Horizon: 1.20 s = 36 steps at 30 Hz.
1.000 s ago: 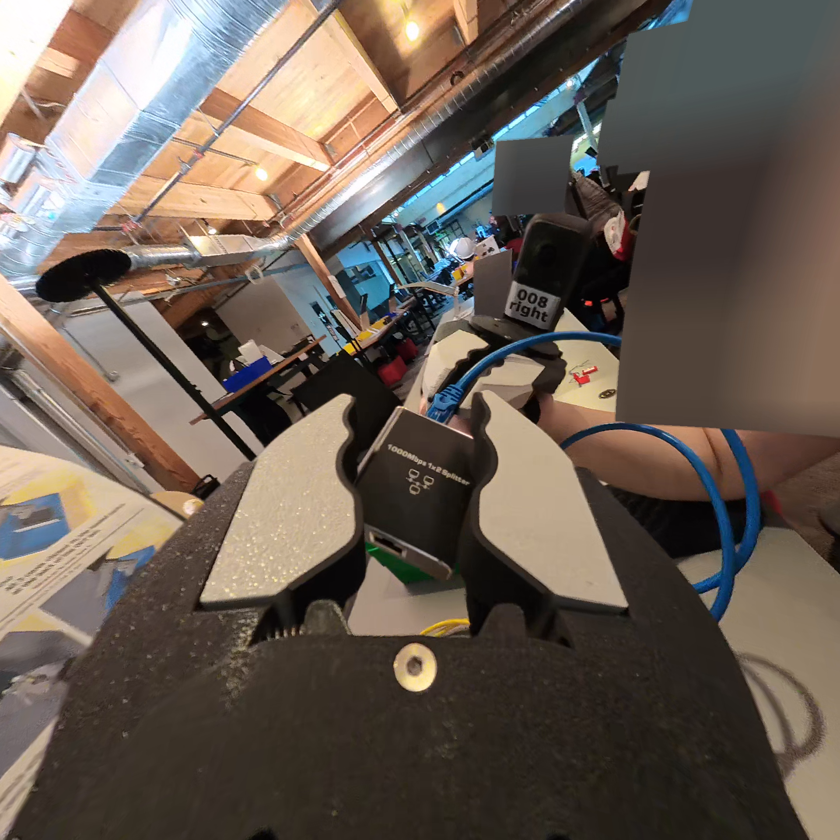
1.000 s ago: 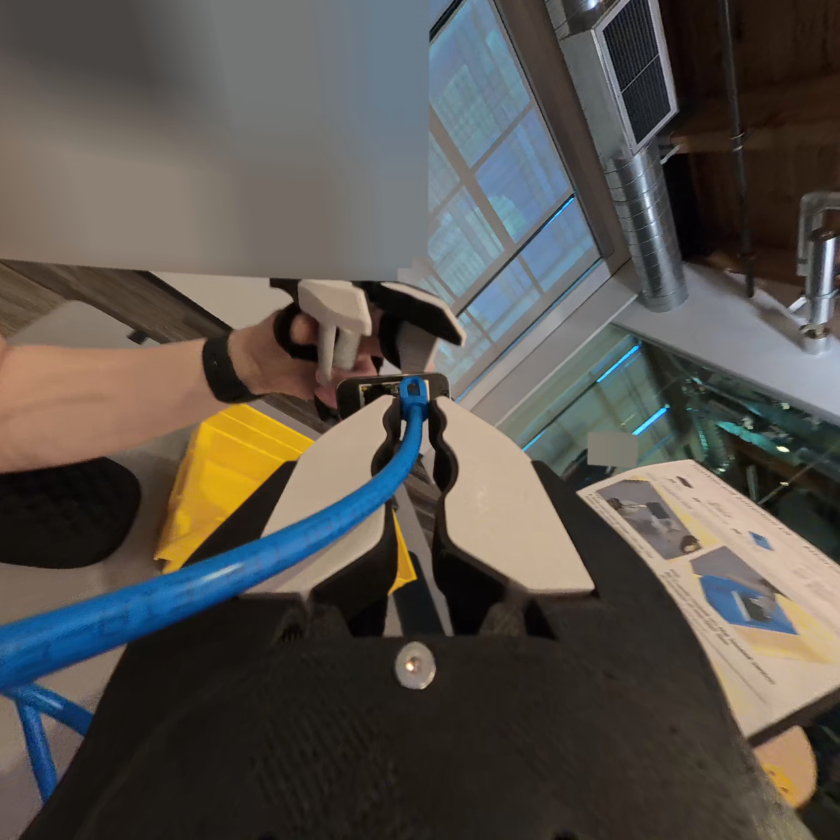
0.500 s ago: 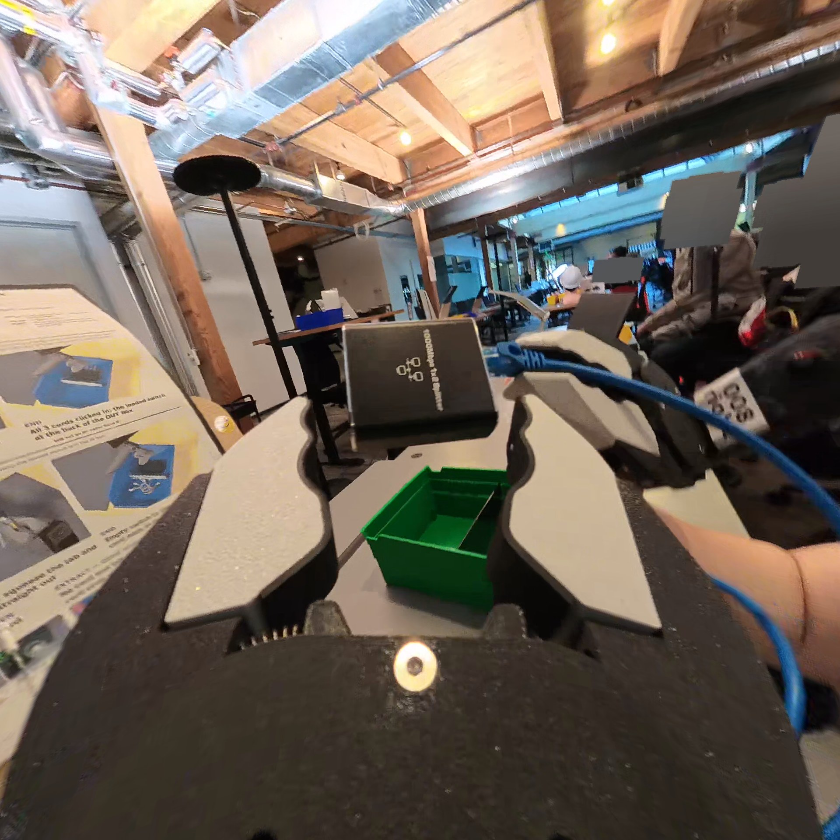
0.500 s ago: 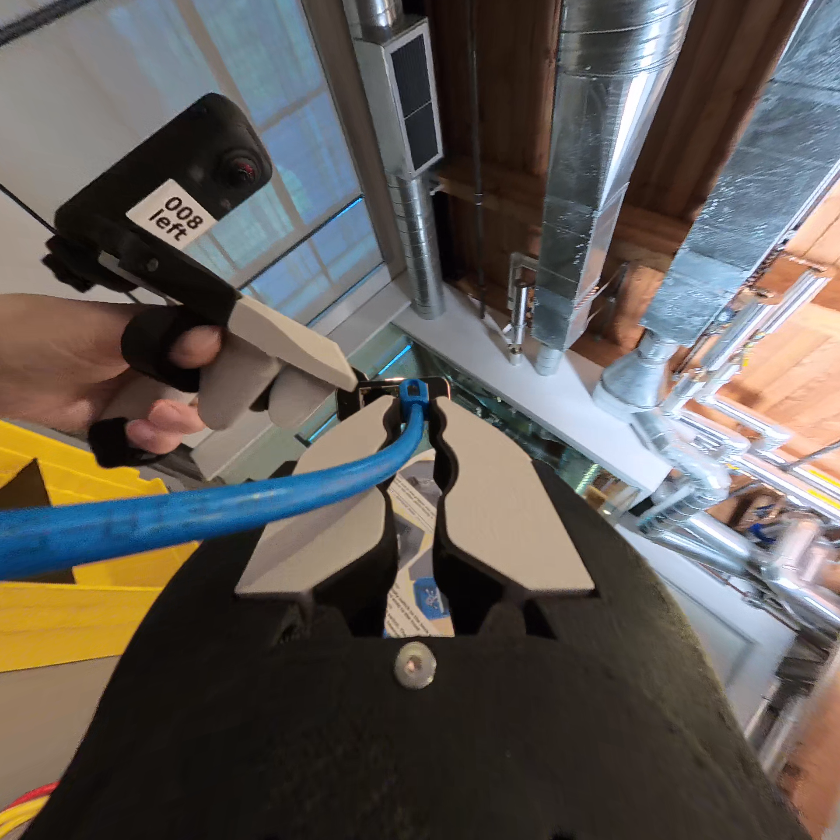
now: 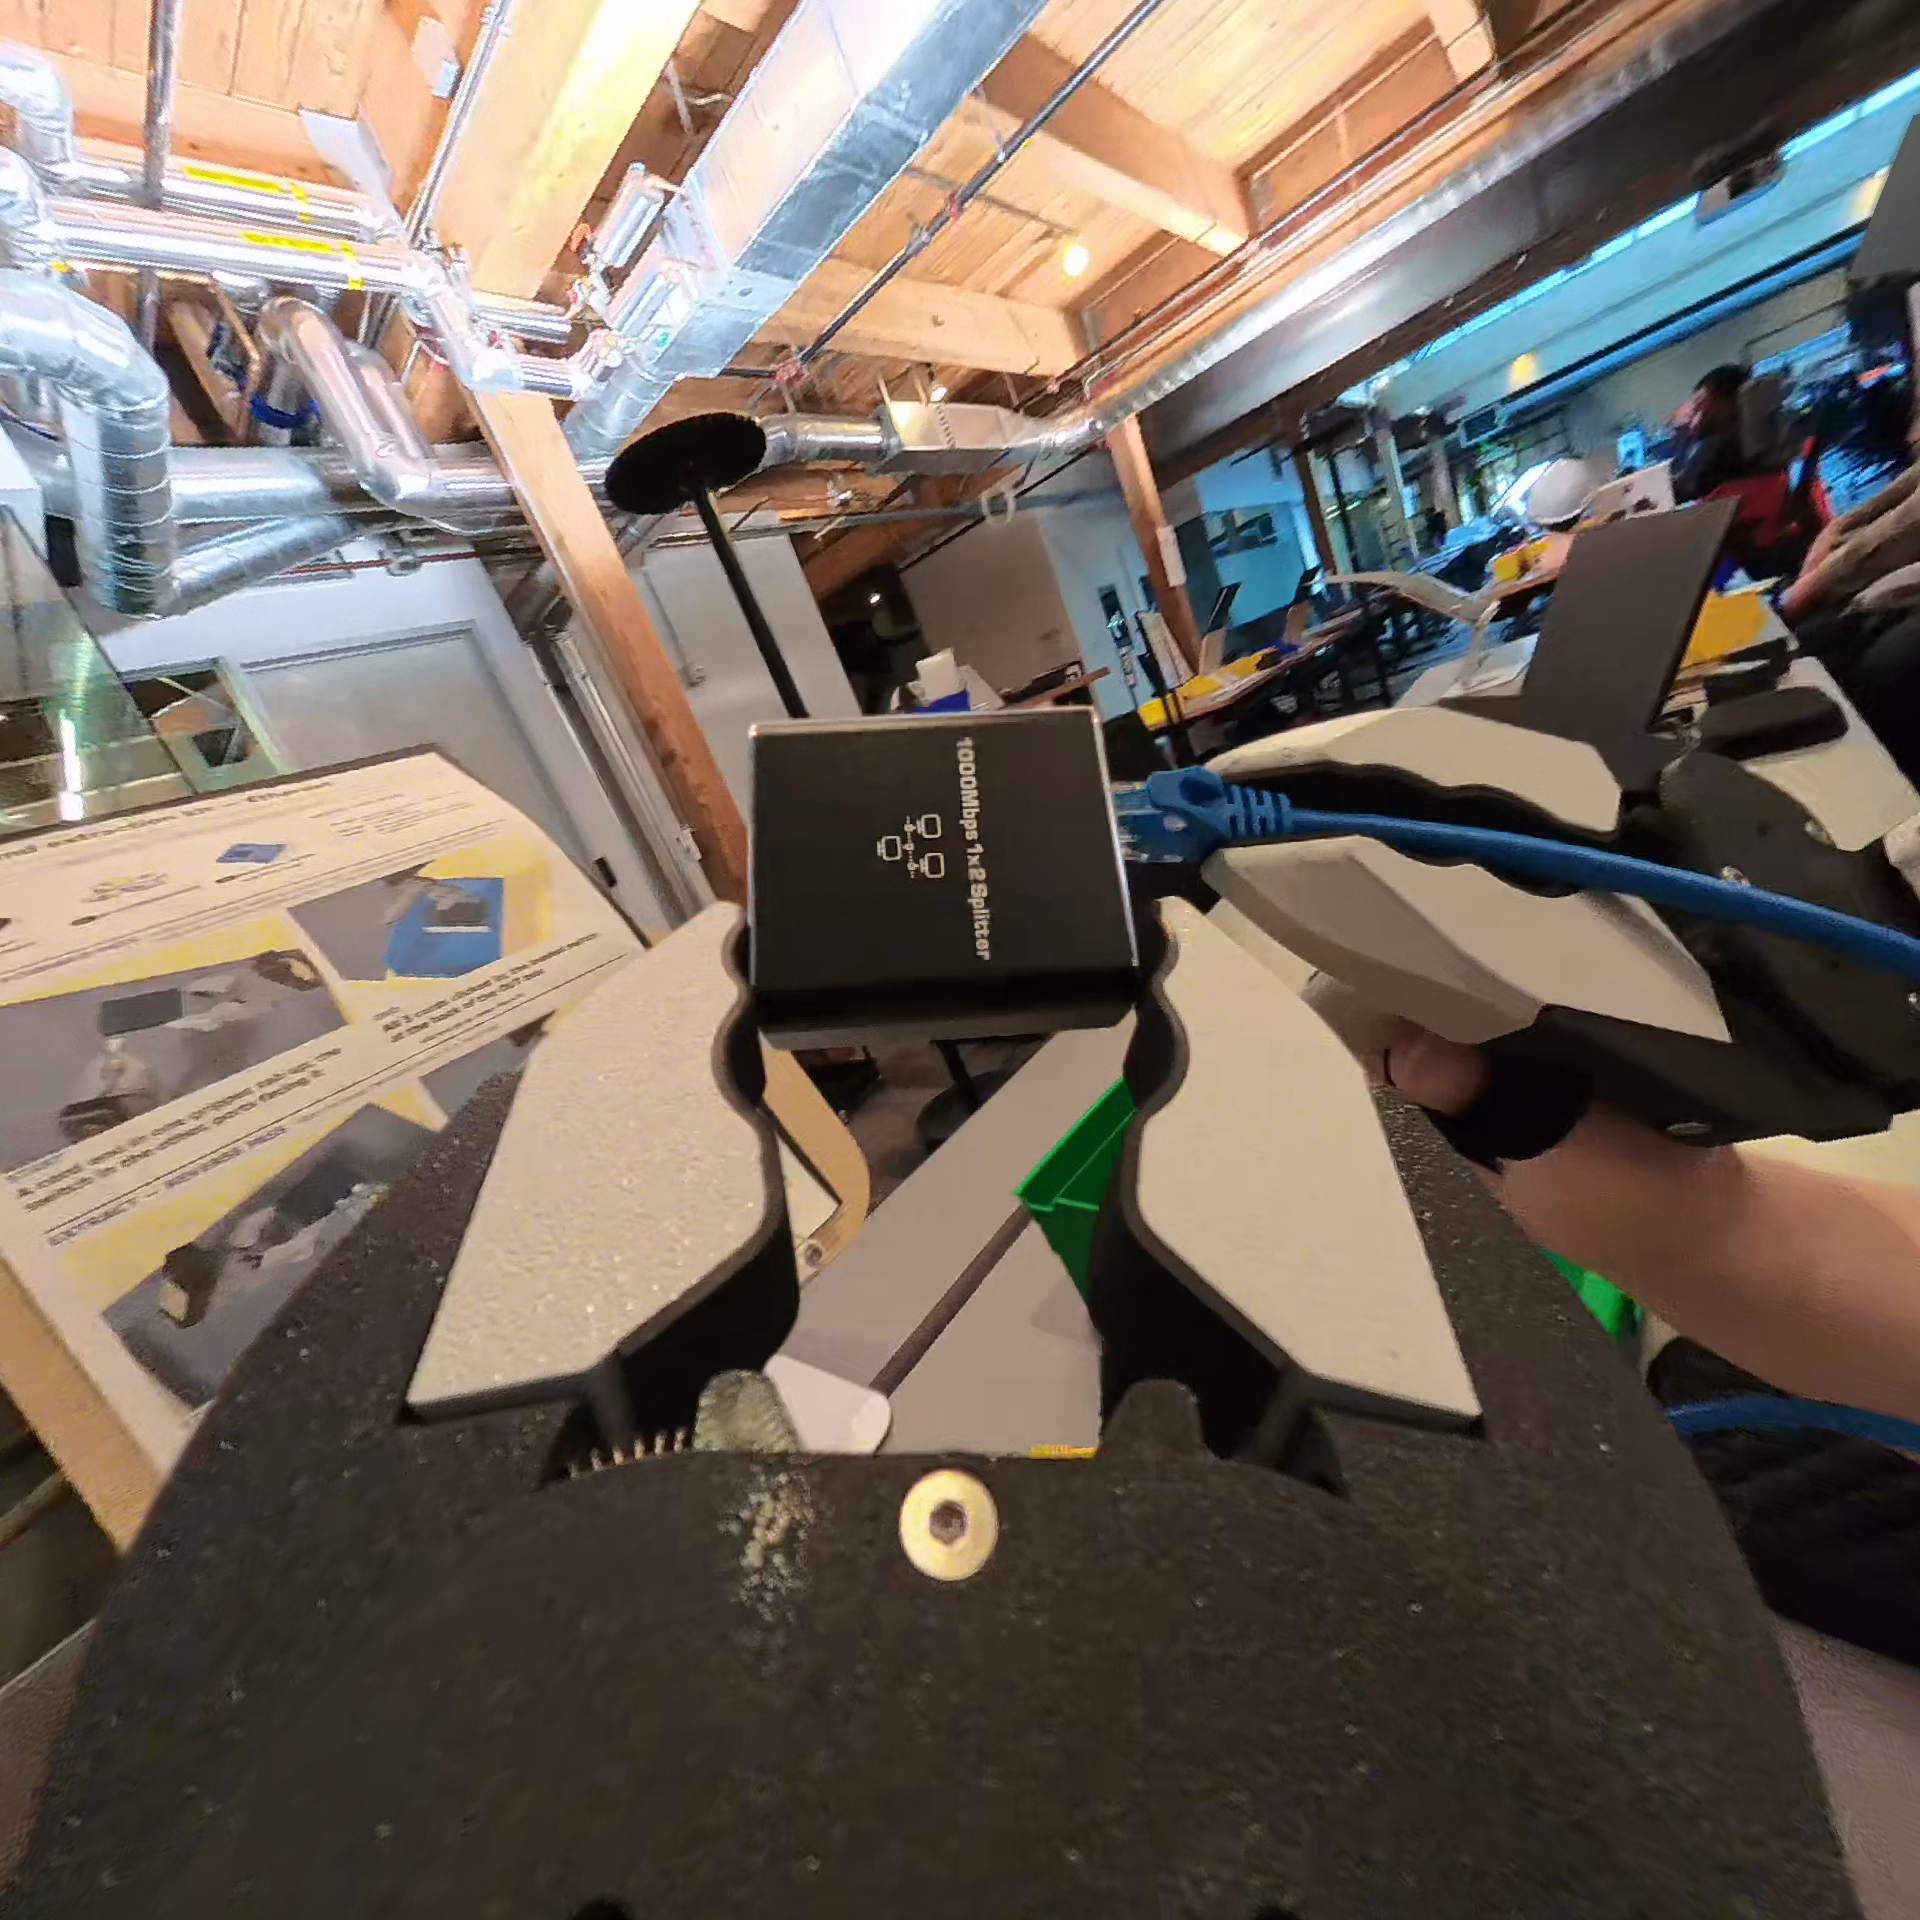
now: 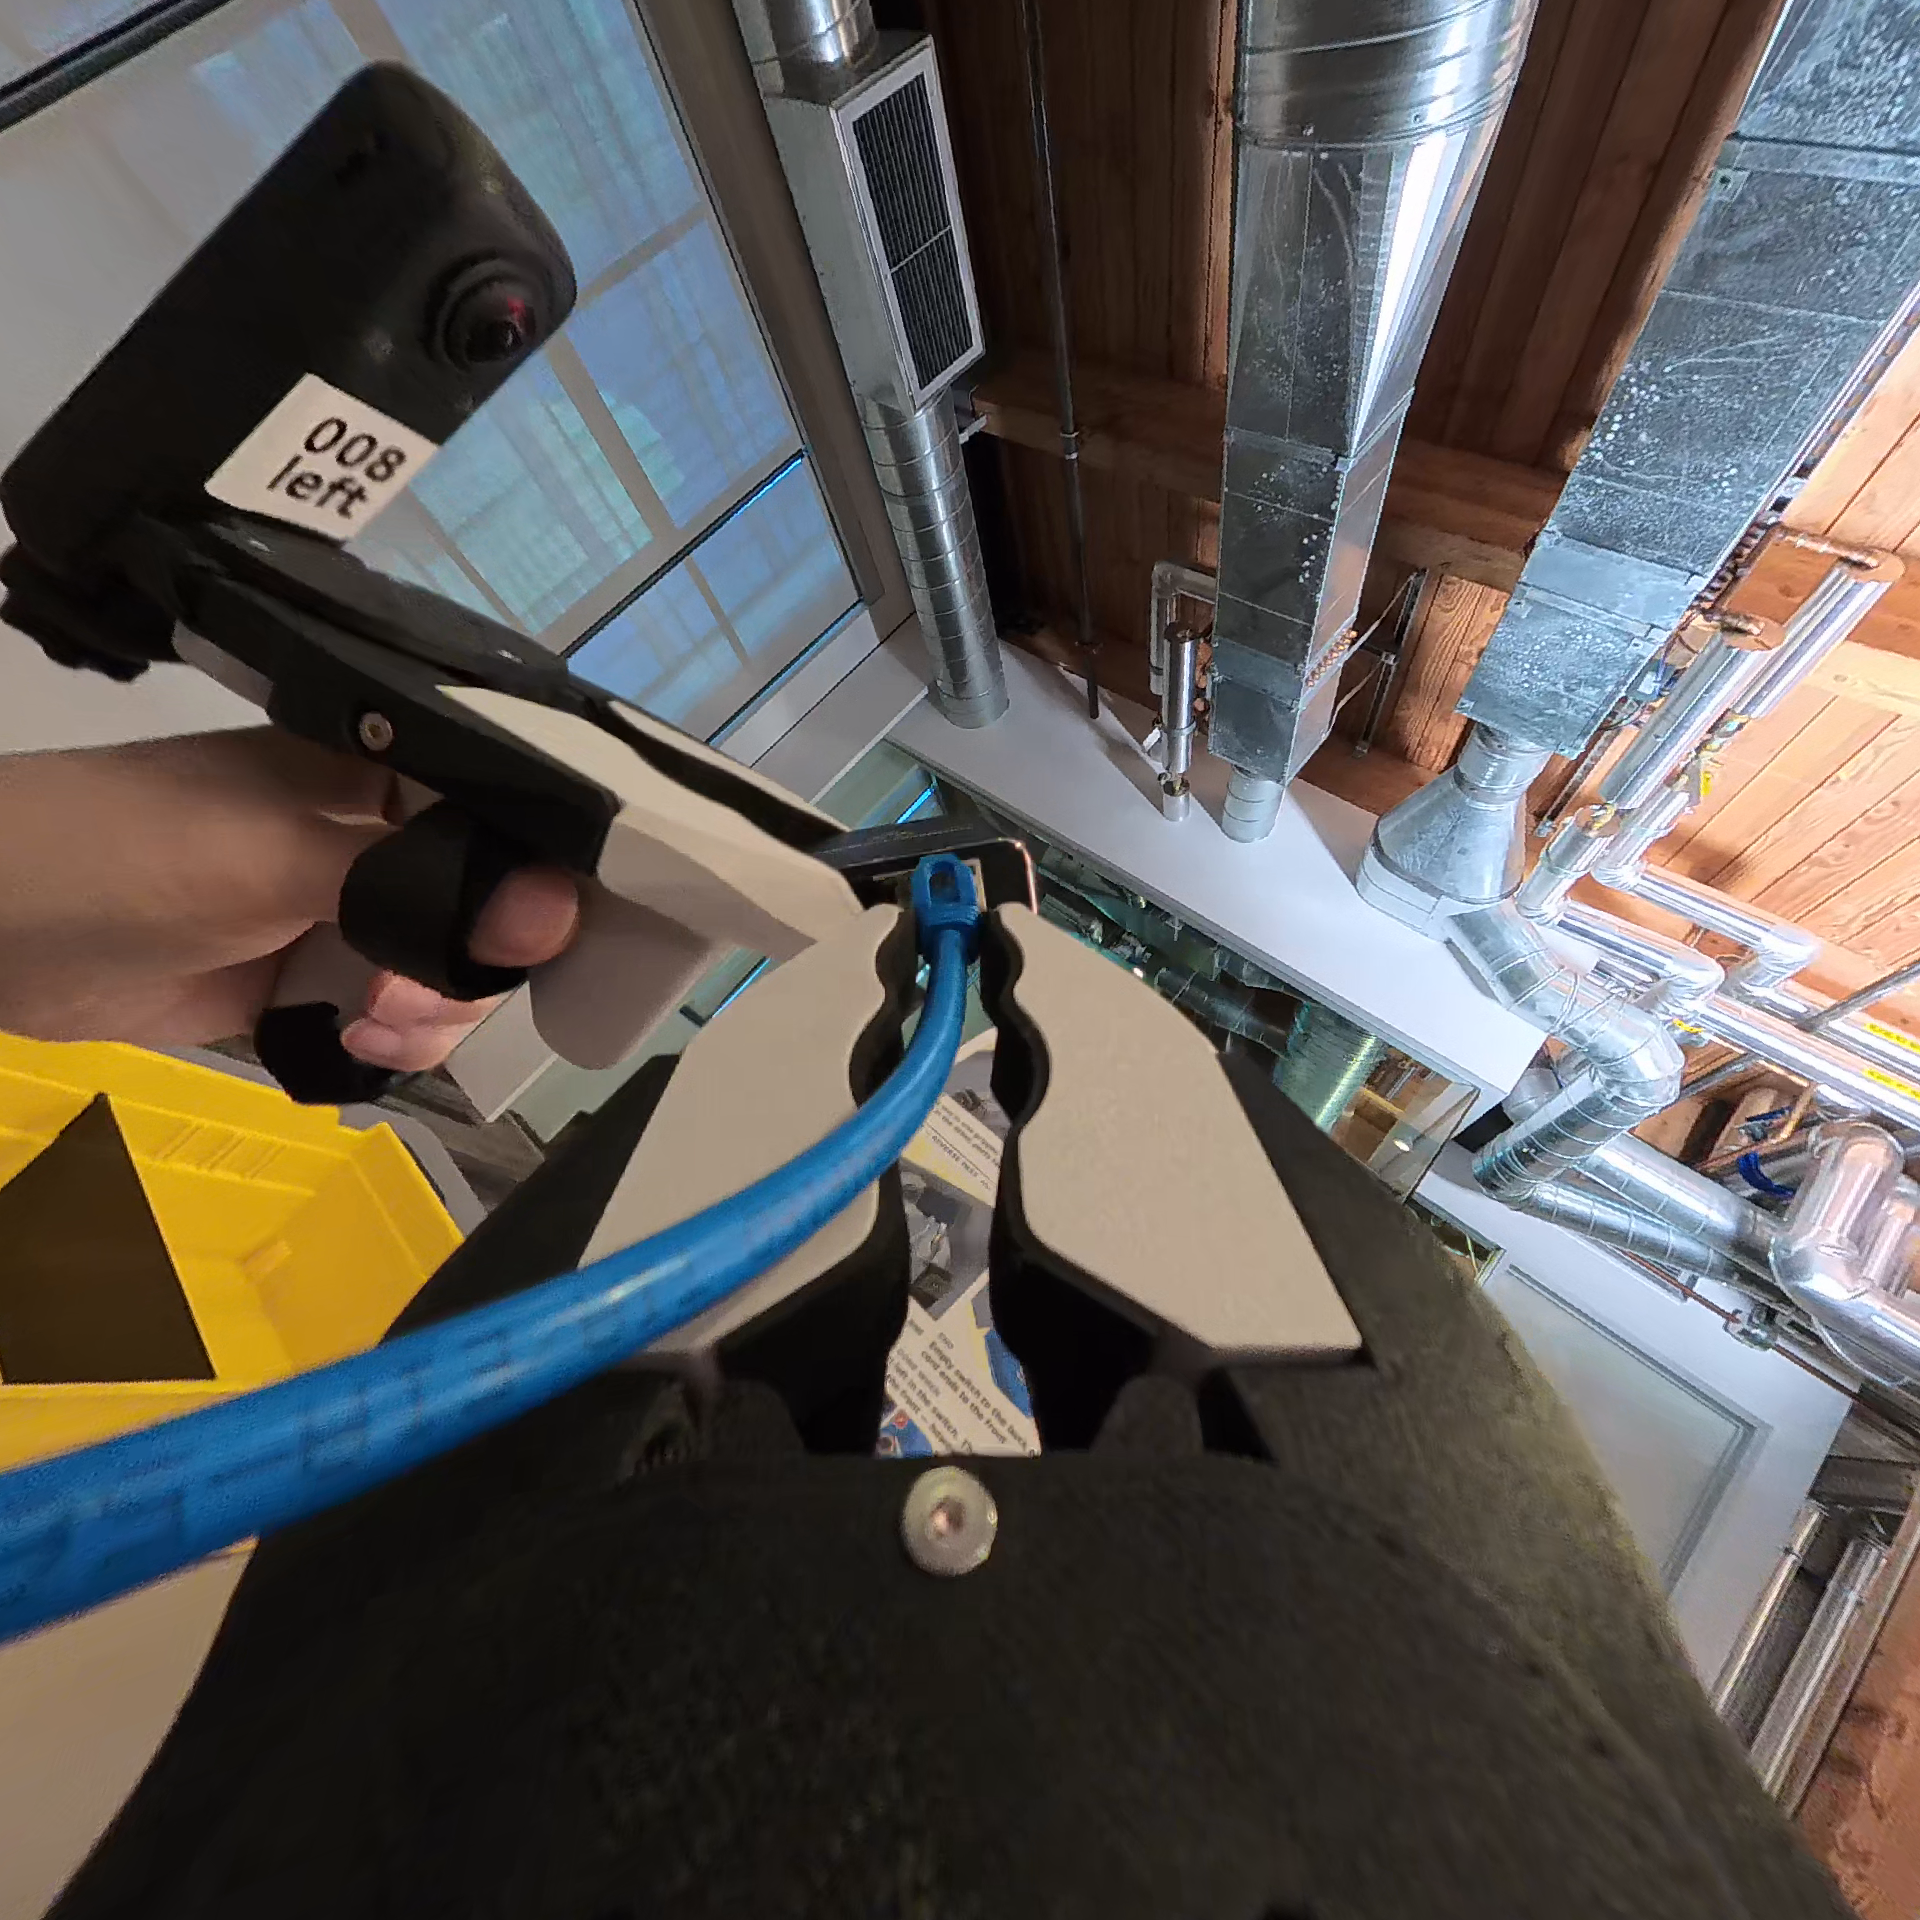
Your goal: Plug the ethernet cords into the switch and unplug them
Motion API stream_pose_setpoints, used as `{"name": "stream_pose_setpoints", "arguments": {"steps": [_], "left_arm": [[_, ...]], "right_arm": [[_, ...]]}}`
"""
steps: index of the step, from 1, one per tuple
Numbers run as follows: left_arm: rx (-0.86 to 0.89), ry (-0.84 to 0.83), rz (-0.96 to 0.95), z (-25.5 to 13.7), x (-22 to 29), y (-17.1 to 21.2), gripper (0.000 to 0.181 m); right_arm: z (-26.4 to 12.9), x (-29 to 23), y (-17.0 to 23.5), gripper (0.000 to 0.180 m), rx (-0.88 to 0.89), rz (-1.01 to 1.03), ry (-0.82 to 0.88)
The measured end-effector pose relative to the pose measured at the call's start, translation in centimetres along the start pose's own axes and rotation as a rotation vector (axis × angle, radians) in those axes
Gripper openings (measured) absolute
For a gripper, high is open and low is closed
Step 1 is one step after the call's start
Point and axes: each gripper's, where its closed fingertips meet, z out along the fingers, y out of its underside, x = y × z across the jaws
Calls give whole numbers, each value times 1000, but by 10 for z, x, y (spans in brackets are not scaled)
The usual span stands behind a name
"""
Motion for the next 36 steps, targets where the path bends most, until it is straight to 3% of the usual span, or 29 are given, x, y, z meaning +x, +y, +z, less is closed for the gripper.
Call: {"name": "stream_pose_setpoints", "arguments": {"steps": [7,22,28,30,34,36], "left_arm": [[-88,-30,109,-4,-4,7,68],[-146,0,45,-2,-5,20,68],[-259,37,22,2,-12,45,70],[-270,11,113,-5,-21,45,80],[-300,-48,486,-18,-32,52,75],[-354,-42,568,-11,-27,68,76]], "right_arm": [[2,-5,8,12,-18,44,-51],[4,-9,18,13,-50,100,-92],[6,-10,41,12,-114,120,-143],[7,-8,49,12,-153,179,-161],[7,-4,70,12,-258,362,-214],[8,-5,84,12,-320,487,-235]]}}
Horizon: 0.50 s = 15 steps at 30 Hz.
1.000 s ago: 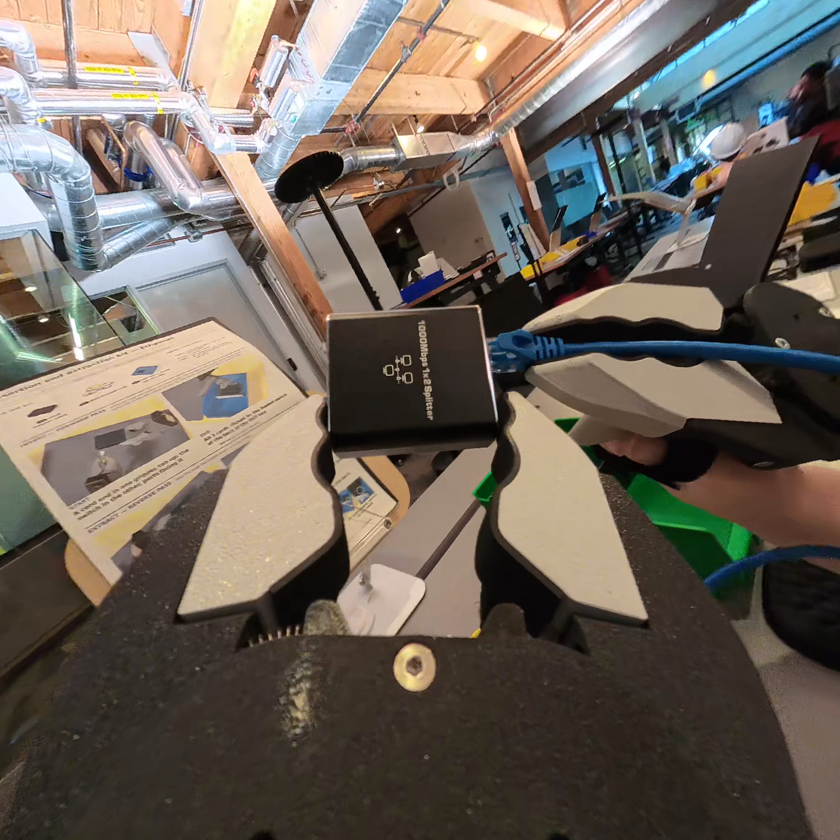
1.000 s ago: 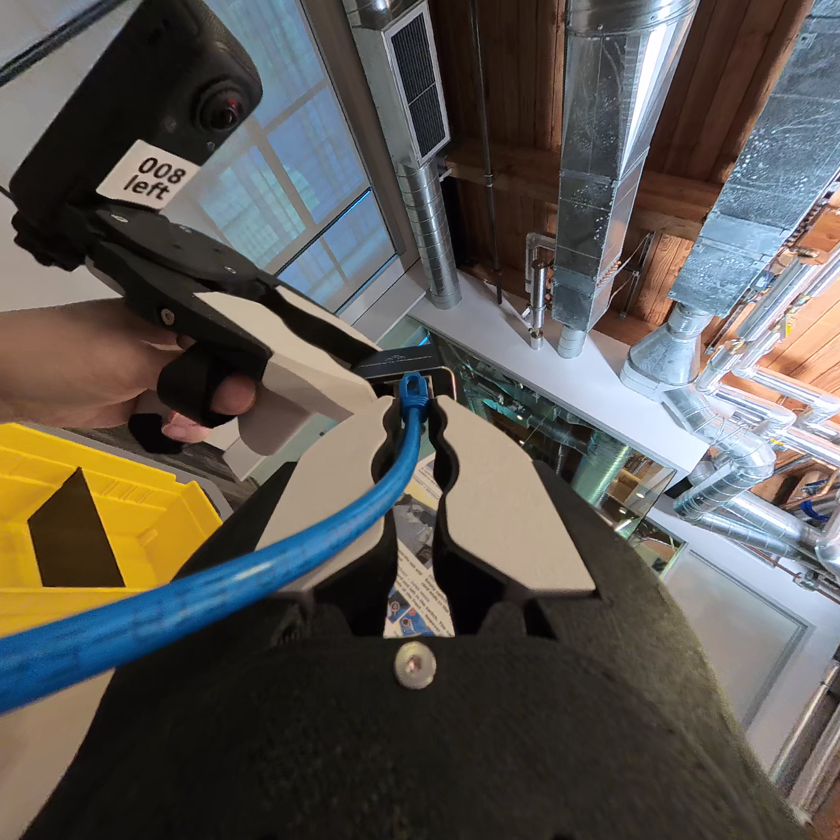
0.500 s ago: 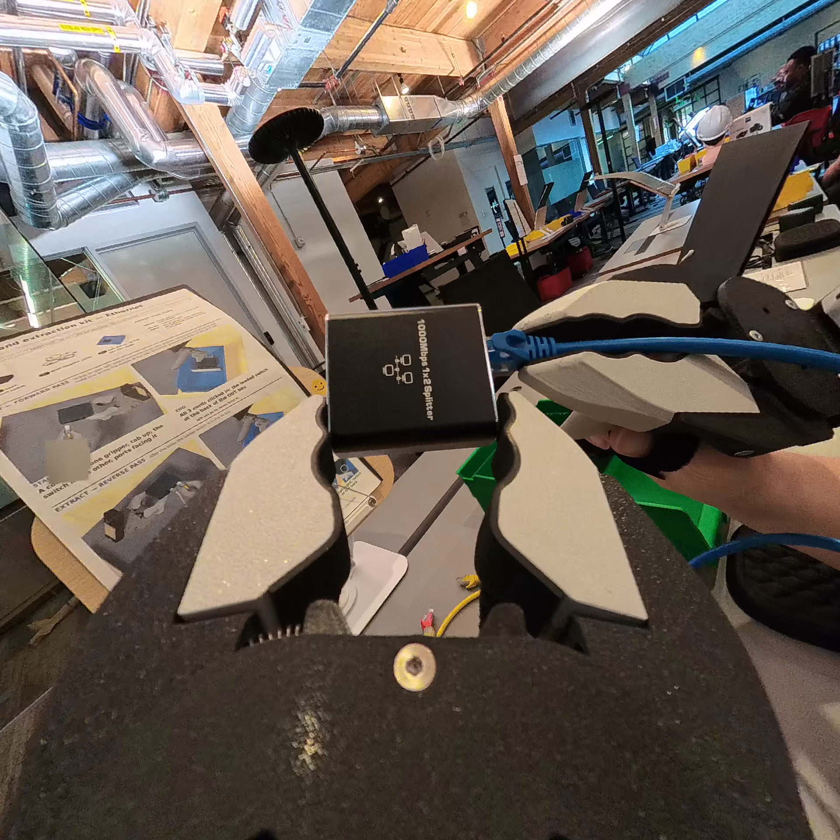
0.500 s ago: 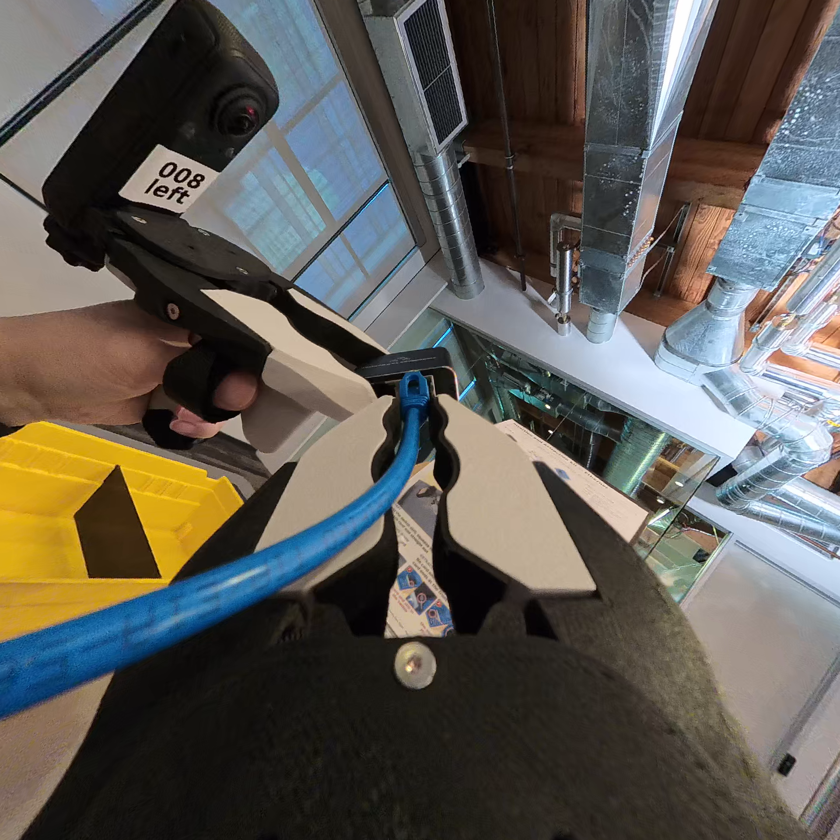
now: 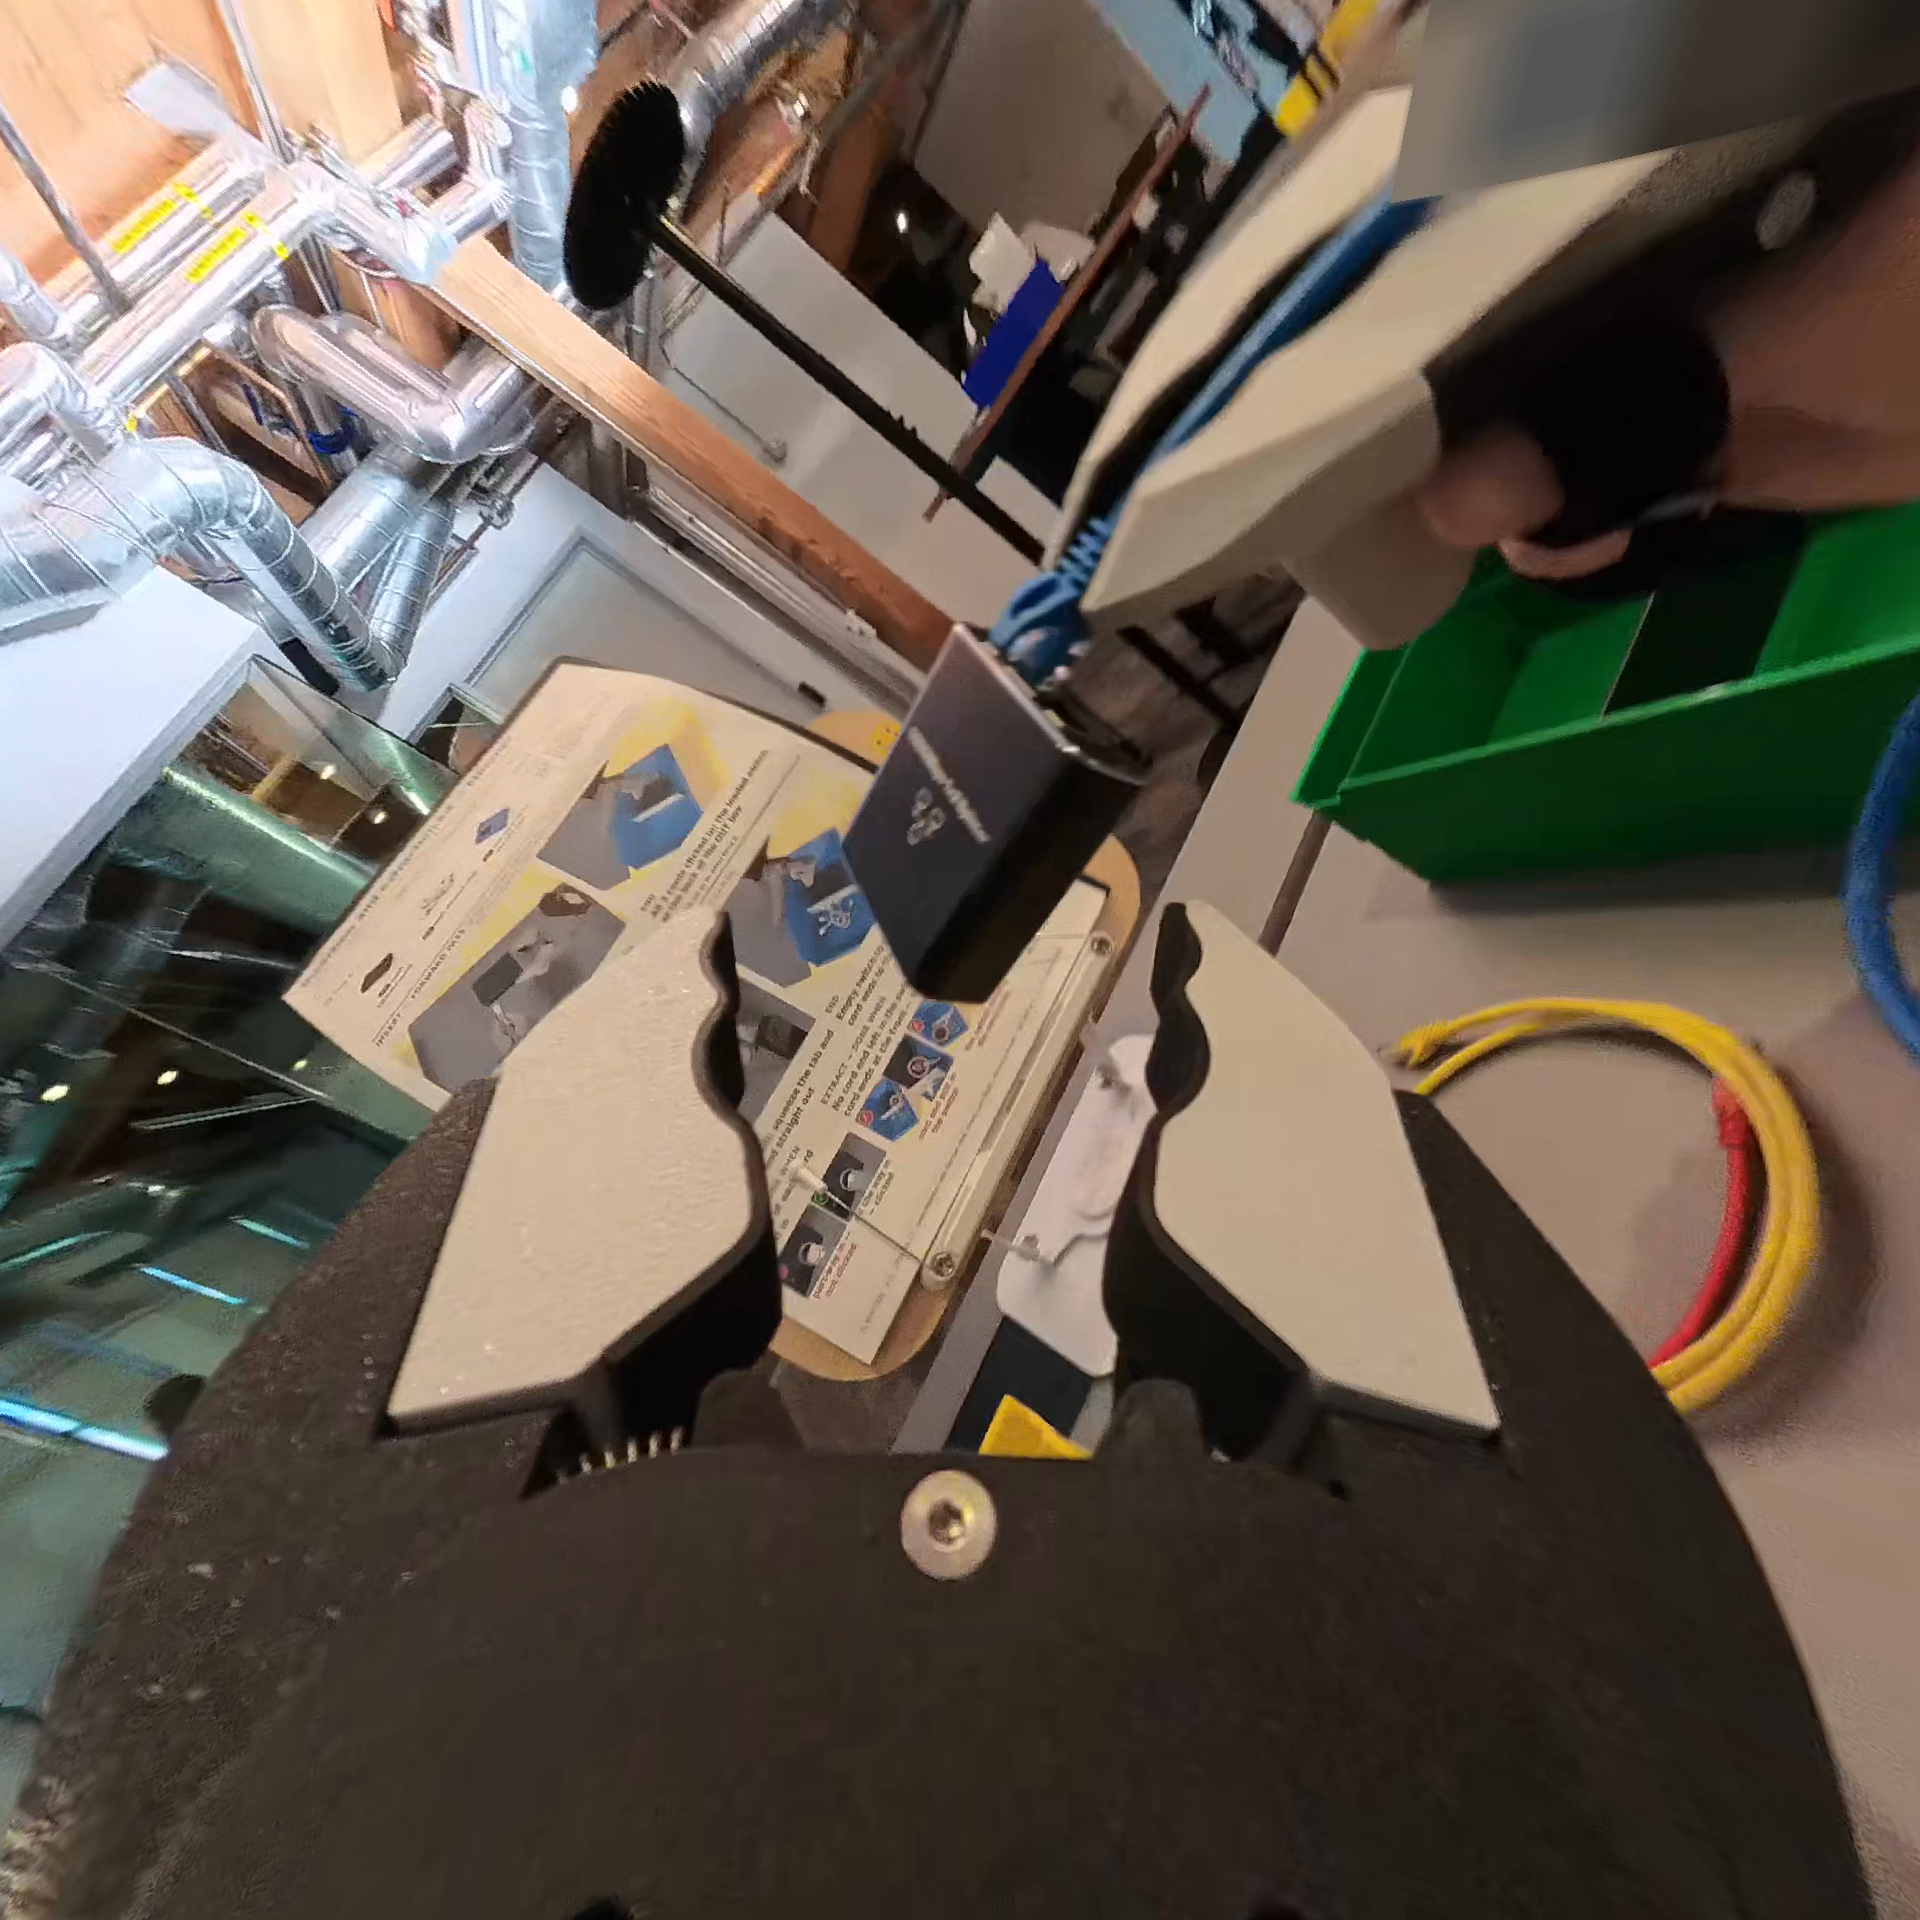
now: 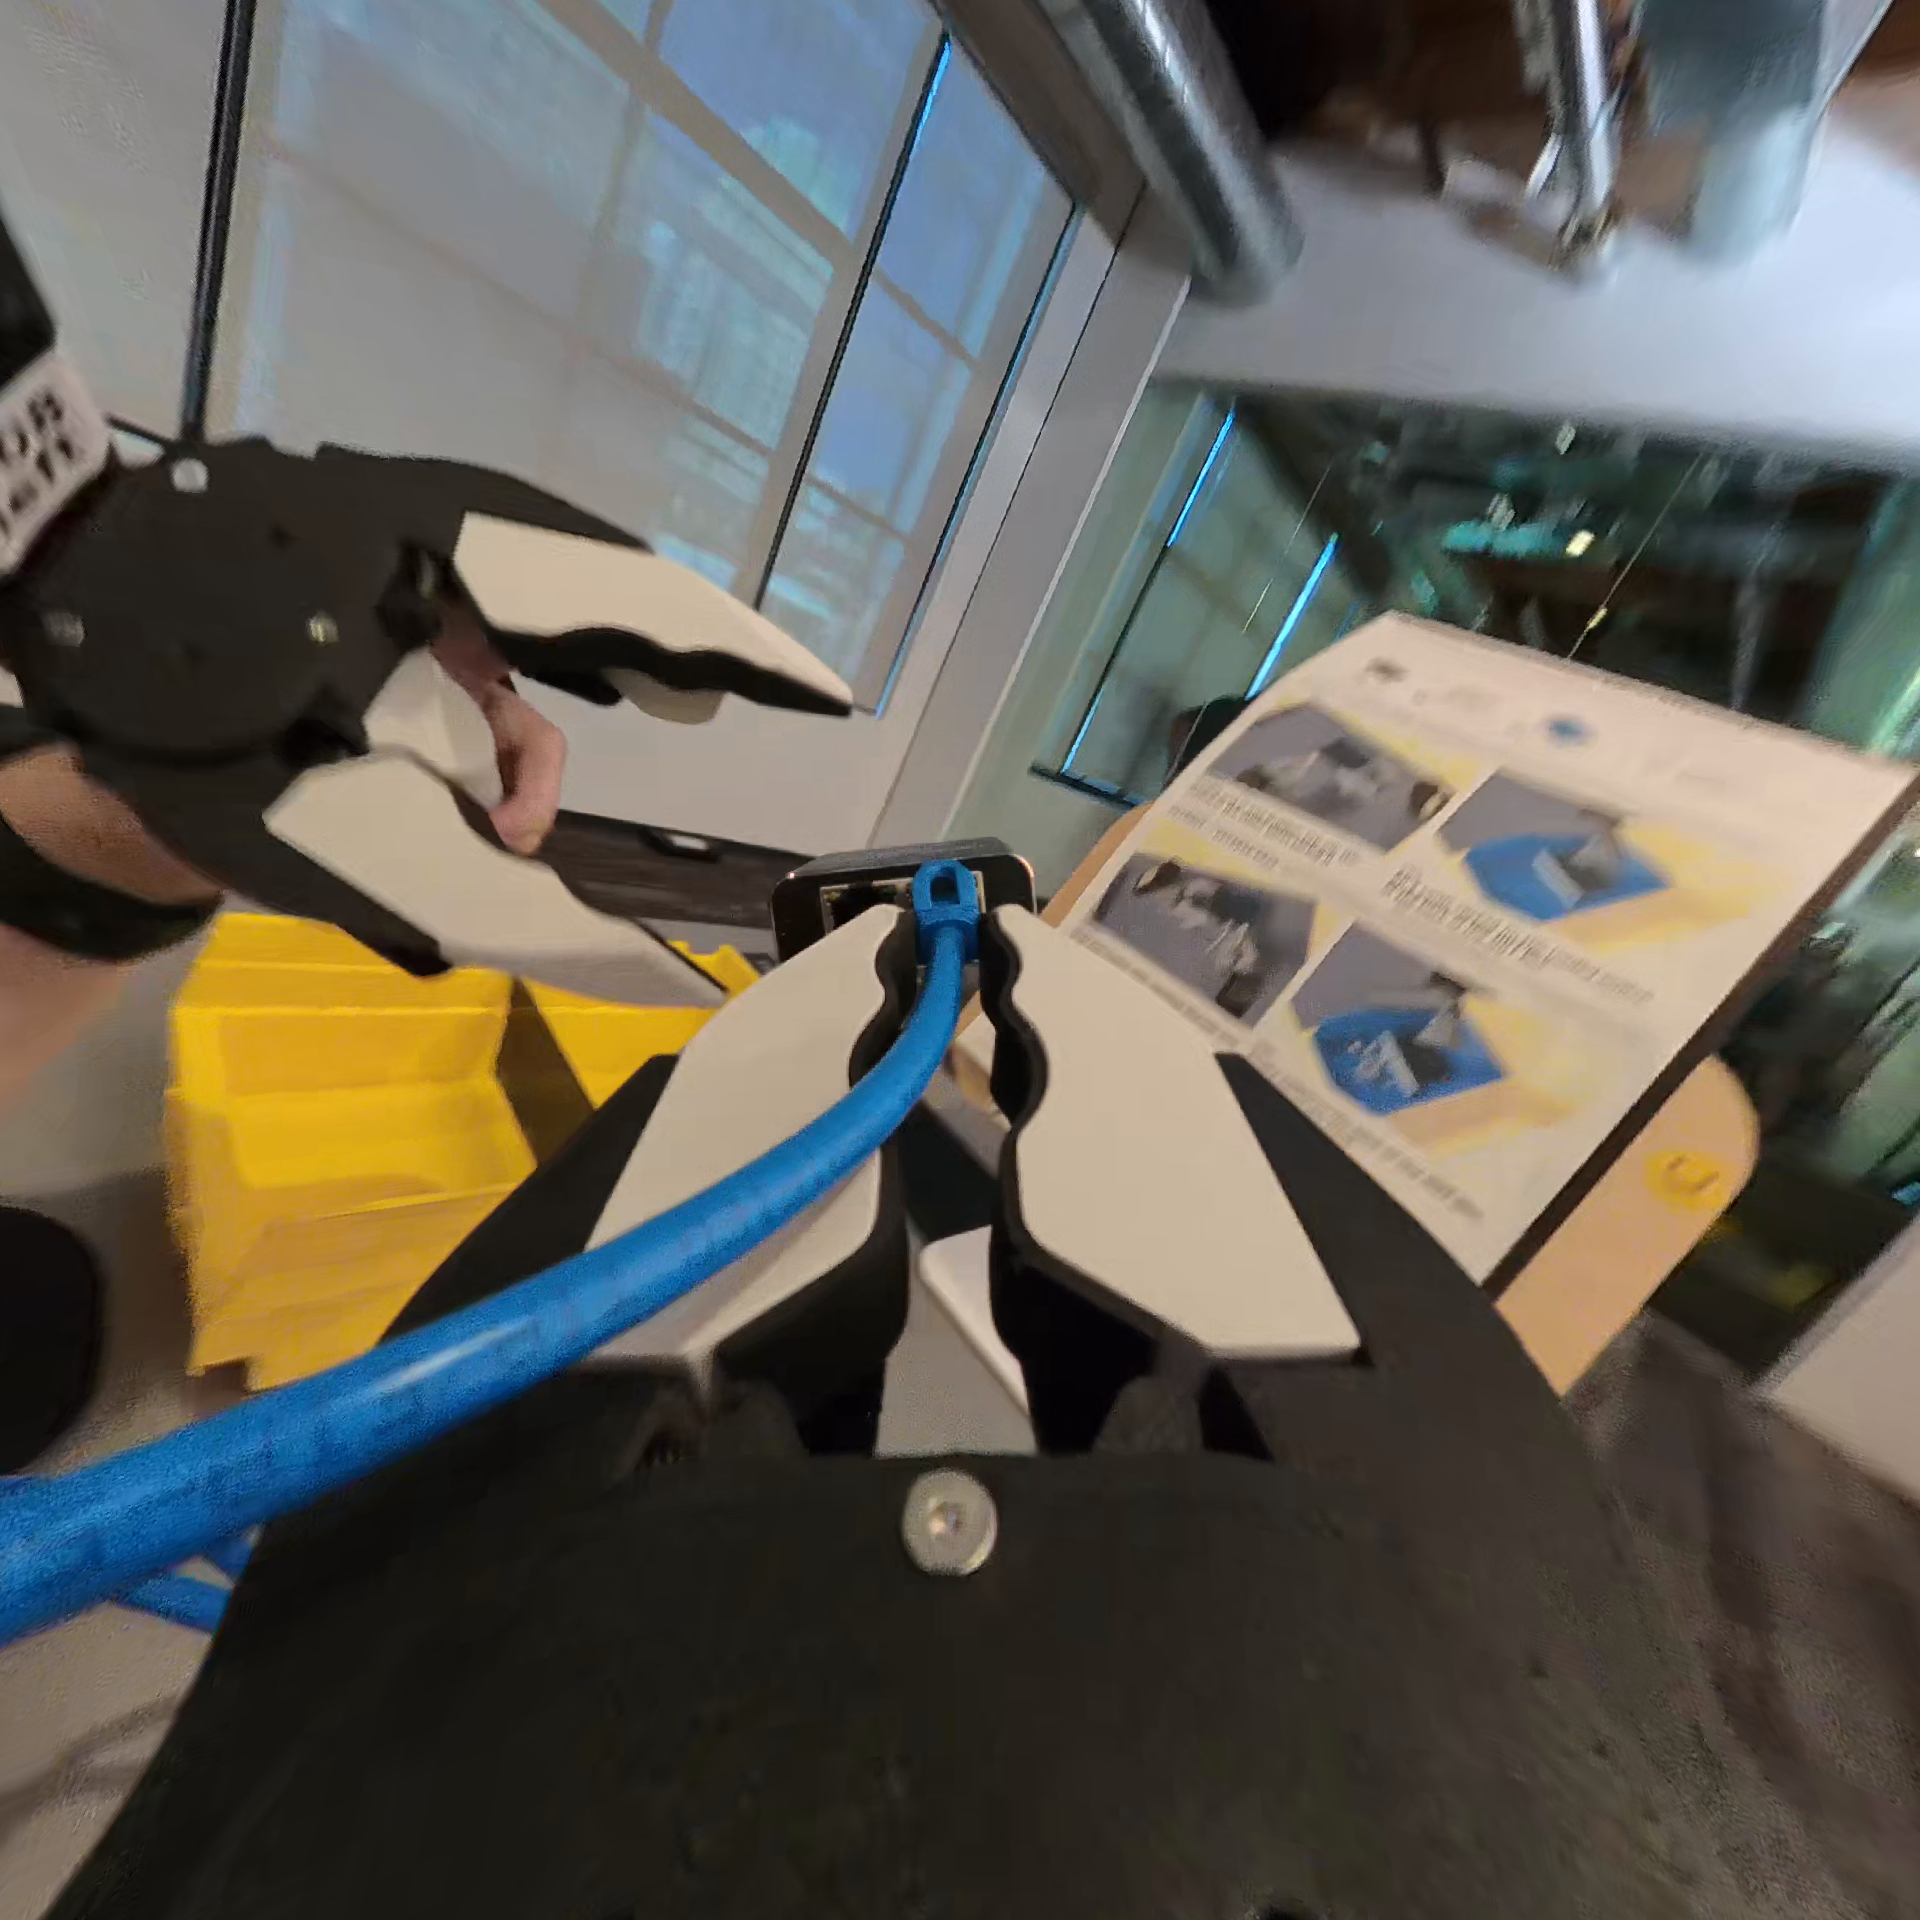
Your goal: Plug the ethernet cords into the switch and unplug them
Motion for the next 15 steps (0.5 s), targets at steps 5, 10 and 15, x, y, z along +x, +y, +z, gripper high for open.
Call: {"name": "stream_pose_setpoints", "arguments": {"steps": [5,10,15], "left_arm": [[-176,-122,282,37,15,35,66],[-188,-76,366,46,35,42,32],[-98,73,354,39,57,30,24]], "right_arm": [[10,-2,31,12,-128,218,-77],[10,-10,47,13,-230,236,-176],[-46,-22,75,15,-539,146,-464]]}}
